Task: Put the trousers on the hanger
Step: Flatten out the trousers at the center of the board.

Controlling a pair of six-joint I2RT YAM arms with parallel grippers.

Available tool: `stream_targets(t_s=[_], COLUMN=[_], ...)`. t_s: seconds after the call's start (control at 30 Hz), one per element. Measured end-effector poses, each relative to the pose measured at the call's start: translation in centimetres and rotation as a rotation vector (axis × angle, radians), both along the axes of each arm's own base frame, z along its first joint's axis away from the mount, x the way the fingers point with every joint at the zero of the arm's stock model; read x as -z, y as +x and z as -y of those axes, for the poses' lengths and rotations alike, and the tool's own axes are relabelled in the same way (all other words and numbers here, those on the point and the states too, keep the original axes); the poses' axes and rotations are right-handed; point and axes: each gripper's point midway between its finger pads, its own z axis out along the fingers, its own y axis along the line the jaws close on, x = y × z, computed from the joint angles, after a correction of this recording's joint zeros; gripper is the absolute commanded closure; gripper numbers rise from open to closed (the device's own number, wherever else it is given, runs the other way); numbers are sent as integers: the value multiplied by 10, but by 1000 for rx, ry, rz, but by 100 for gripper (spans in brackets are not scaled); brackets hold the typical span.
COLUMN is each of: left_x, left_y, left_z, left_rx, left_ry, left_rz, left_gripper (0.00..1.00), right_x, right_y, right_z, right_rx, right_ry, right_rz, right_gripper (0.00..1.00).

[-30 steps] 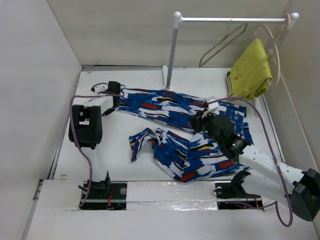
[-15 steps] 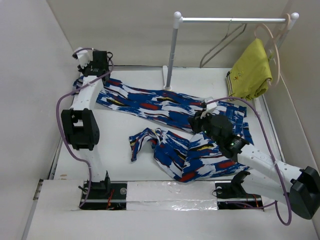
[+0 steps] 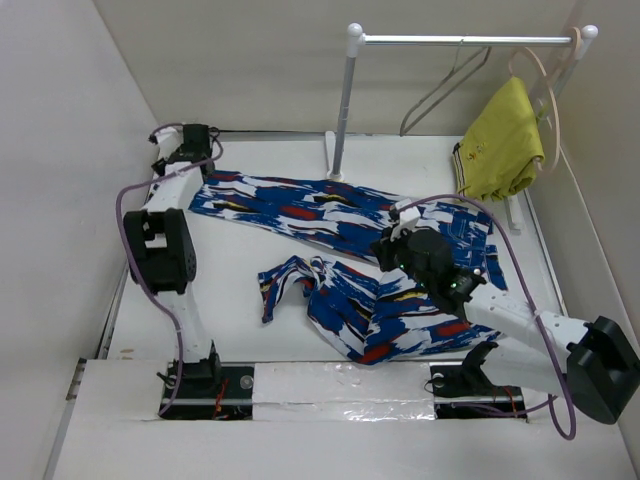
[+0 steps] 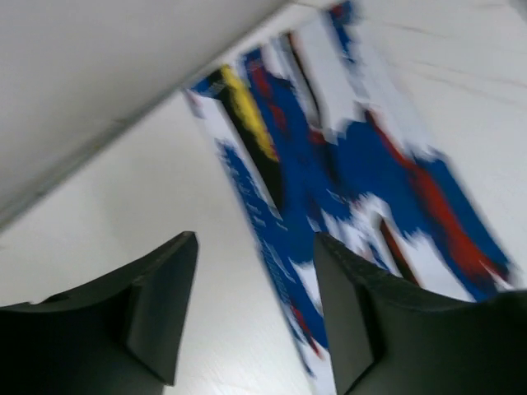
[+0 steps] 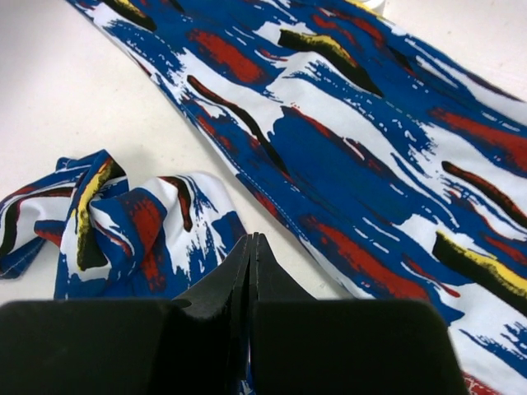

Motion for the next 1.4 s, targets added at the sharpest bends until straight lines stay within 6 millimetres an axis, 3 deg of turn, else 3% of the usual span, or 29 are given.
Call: stream_targets(t_s=[0.13, 0.17, 0.23, 0.3, 0.4, 0.53, 0.63, 0.77, 0.93, 1.33, 1.4], left_x=[-15, -20, -20, -7, 33, 80, 95, 105, 104, 108, 109], left_y=[-29, -46, -76, -107, -158, -221, -240, -241, -224, -217, -220], left_z=[91, 130, 190, 219, 218, 203, 200, 204, 216, 227, 232], left_rx=[180, 262, 410, 494, 497, 457, 441, 442, 481, 530, 544], left_ry=[-100, -148, -235, -308, -367, -430, -461, -480, -498, -482, -475], left_rz=[113, 162, 203, 204, 138, 54, 39, 22, 53, 25, 10], left_gripper=[65, 71, 78, 81, 79, 64, 53, 53, 54, 80, 90], right_x=[5, 6, 6, 6, 6, 6, 5, 11, 21, 21, 18], right_y=[-3, -4, -6, -6, -8, -9, -10, -9, -7, -3, -3], right_z=[-5, -6, -9, -9, -11, -13, -14, -16, -19, -19, -19], right_rx=[-22, -29, -39, -40, -49, -61, -66, -69, -74, -60, -59], right_ry=[-16, -19, -22, -22, -22, -20, -21, -34, -60, -73, -68], right_rz=[-8, -8, -7, -6, -7, -7, -6, -16, -37, -33, -28], right_gripper=[100, 100, 100, 100, 99, 99, 99, 99, 99, 99, 99])
